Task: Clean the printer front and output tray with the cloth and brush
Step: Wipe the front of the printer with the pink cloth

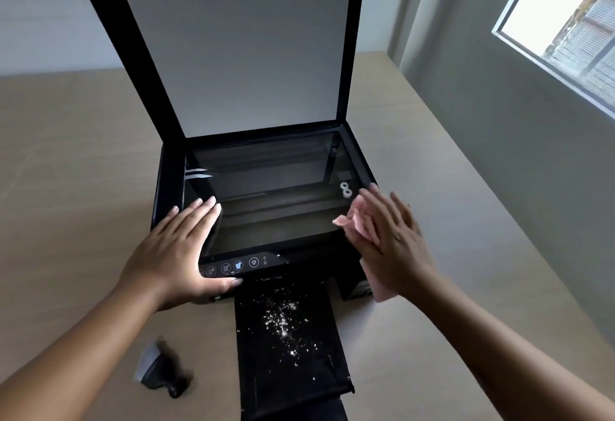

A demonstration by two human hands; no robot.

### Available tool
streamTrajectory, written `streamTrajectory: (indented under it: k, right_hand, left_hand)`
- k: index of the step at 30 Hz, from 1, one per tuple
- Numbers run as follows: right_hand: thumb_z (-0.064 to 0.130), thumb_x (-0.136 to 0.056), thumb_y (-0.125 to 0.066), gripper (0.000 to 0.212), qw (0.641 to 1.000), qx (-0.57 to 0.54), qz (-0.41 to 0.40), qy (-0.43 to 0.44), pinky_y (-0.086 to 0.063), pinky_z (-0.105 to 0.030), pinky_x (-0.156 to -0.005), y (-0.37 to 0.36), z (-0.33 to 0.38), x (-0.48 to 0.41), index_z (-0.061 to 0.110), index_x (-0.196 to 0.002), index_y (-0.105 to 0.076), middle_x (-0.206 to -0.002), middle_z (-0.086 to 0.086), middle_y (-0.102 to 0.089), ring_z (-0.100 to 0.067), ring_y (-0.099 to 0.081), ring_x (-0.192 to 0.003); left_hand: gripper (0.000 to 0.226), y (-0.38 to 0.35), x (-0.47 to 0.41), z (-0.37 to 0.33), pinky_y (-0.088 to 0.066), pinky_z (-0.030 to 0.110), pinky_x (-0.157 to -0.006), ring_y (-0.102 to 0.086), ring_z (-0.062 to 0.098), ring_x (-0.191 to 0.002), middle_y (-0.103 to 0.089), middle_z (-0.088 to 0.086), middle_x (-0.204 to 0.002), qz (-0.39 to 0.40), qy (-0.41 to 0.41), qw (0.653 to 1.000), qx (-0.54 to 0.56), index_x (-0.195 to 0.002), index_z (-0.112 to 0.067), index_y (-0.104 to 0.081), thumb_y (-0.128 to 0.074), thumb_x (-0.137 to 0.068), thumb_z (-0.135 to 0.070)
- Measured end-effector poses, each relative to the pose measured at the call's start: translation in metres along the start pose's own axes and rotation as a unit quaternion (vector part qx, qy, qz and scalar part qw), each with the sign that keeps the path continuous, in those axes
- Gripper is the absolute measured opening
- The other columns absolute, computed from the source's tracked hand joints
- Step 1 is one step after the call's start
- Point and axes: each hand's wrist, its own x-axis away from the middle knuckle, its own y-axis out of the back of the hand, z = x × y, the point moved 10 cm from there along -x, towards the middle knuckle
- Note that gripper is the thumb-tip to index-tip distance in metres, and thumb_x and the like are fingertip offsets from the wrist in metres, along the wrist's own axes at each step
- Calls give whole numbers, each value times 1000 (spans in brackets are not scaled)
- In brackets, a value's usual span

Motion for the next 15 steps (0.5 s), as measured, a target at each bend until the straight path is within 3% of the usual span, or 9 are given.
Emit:
streamTrajectory:
  k: [2,3,6,10,13,15]
  right_hand:
    - [56,-93,-43,51,989,-38,-60,-127,-16,-45,-119,2,-12,6,29,-136,-41,-147,5,-45,-22,-24,-145]
    - [48,-95,-45,46,987,-22,-65,-148,-14,-43,-120,-2,-7,7,26,-136,-45,-146,3,-47,-22,-24,-145]
    - [27,-94,-47,45,996,24,-43,-81,-11,-38,-119,-24,38,3,20,-138,-48,-148,1,-44,-21,-26,-145]
    - [30,-94,-31,51,998,-42,21,33,-13,-34,-118,-60,124,6,16,-140,-48,-148,-2,-44,-20,-31,-143]
    - [26,-92,-40,46,992,-75,49,88,-23,-34,-118,-63,151,12,21,-136,-53,-144,5,-50,-15,-36,-140]
    - [21,-86,-49,43,987,-101,53,118,-36,-34,-109,-52,142,15,23,-127,-60,-133,7,-59,-15,-49,-128]
  left_hand:
    - [124,-1,0,0,-7,37,-121,-7,8,-149,-13,-5,-162,-1,0,1000,0,-155,-17,-16,-36,-61,-95]
    - [124,-2,0,0,-7,37,-121,-7,9,-149,-13,-5,-162,-1,1,1000,0,-155,-17,-16,-37,-61,-95]
    - [125,-2,1,0,-6,37,-121,-5,9,-149,-10,-5,-163,-4,2,1000,-4,-155,-18,-13,-34,-60,-96]
    - [128,0,2,-1,-4,37,-121,-4,9,-149,-7,-6,-162,-5,2,1000,9,-155,-18,-11,-29,-58,-100]
    - [131,1,1,-4,-4,37,-121,-6,11,-149,-9,-4,-163,-10,3,1000,29,-155,-16,-13,-24,-56,-101]
    - [133,0,0,-3,-3,38,-122,-3,11,-149,-6,-3,-163,-4,3,1000,29,-155,-16,-10,-19,-55,-102]
